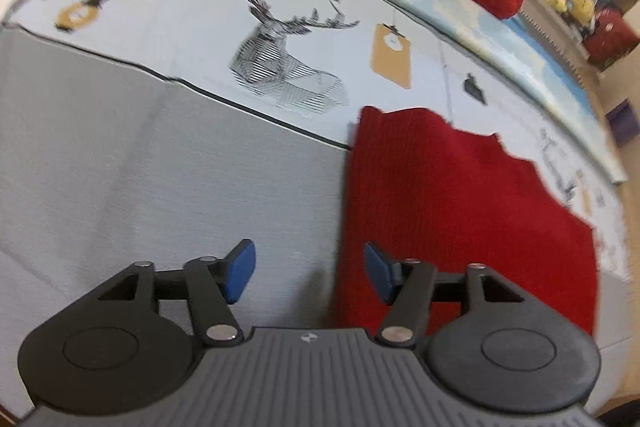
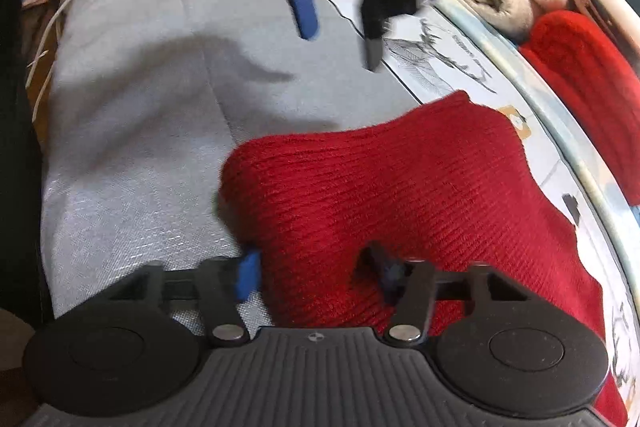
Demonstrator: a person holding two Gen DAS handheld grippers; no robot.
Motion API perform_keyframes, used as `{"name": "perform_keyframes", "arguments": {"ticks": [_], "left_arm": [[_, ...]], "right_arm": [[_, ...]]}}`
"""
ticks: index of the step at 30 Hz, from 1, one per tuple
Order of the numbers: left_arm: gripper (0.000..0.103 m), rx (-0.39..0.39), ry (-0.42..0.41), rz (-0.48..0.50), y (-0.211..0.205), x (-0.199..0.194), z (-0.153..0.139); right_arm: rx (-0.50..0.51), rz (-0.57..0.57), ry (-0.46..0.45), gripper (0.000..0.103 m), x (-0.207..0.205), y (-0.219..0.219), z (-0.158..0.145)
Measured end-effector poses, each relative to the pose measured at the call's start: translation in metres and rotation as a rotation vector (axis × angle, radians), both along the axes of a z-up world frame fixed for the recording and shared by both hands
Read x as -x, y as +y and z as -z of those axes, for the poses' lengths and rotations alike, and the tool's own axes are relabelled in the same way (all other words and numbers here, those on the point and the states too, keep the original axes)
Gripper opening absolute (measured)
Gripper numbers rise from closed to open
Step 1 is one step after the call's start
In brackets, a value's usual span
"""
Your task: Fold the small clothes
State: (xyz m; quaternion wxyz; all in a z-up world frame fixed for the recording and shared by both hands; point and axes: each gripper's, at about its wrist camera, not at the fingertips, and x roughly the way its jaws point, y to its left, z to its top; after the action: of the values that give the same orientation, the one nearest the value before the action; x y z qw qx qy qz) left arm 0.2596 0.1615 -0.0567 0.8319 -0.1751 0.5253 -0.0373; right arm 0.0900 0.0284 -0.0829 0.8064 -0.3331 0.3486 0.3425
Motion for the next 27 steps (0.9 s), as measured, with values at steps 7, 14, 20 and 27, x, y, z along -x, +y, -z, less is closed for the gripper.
{"name": "perform_keyframes", "arguments": {"ticks": [7,14,20,27], "left_arm": [[0.086,0.249,0.102,0.042,-0.014,-0.027,0.020],[0.085,0.400,0.176,0.106,-0.035,-0.056,0.046],[0.067,0.419,0.217,0.159,-0.057,-0.069,0.064],[0.032,0.393,0.179,0.178,-0.059,-0.066,0.055]], "right_arm": [[-0.145,0.055,-0.037,0.017,0.002,-0.023,-0.048],[-0.266,0.088,-0.057,0.016,0.009,-0.060,-0.076],[-0.308,0.084,-0.034,0.016,0.015,-0.073,-0.083],[-0.308,0.067,-0.007,0.016,0.009,-0.064,-0.079]]}}
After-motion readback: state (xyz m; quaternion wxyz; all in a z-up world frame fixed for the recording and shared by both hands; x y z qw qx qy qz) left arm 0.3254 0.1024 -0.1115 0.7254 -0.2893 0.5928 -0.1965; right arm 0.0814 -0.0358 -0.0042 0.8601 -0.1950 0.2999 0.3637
